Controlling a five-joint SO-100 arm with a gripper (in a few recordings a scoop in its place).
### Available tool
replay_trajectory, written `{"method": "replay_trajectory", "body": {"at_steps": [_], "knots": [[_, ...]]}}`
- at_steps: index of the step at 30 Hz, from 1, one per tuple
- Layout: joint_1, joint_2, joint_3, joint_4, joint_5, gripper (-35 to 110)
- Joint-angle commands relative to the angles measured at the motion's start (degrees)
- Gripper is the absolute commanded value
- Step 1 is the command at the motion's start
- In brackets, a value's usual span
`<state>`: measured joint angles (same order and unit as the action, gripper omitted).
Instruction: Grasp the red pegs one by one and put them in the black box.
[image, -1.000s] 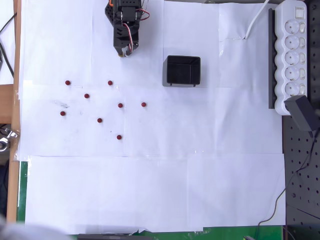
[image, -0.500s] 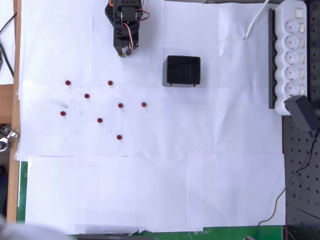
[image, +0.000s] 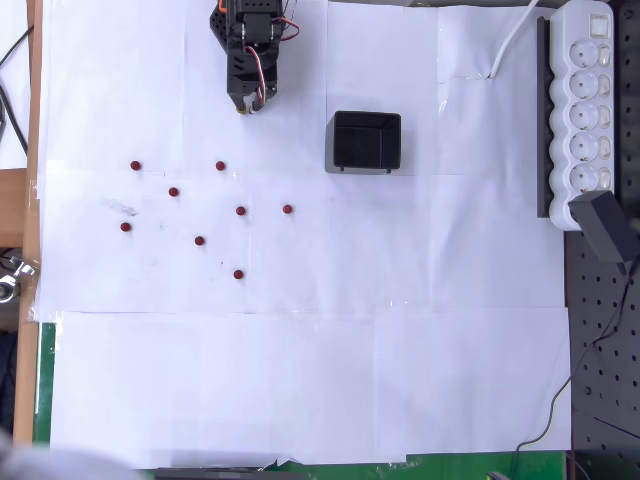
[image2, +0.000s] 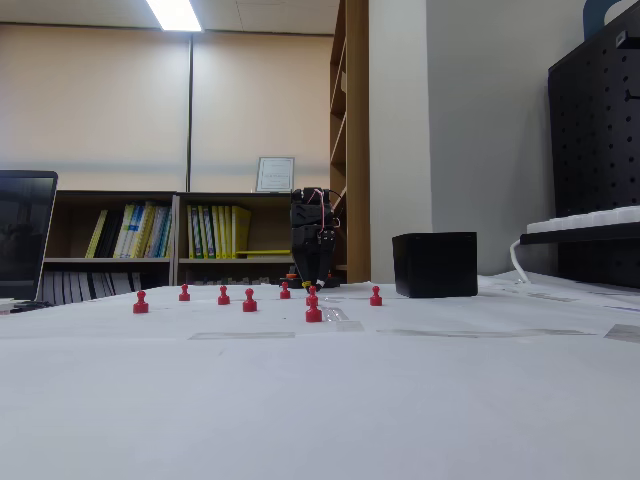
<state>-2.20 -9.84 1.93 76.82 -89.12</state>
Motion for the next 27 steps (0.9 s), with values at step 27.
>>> {"method": "replay_trajectory", "body": {"at_steps": [27], "knots": [[9.49, 17.14, -0.44, -26.63, 19.51, 5]]}}
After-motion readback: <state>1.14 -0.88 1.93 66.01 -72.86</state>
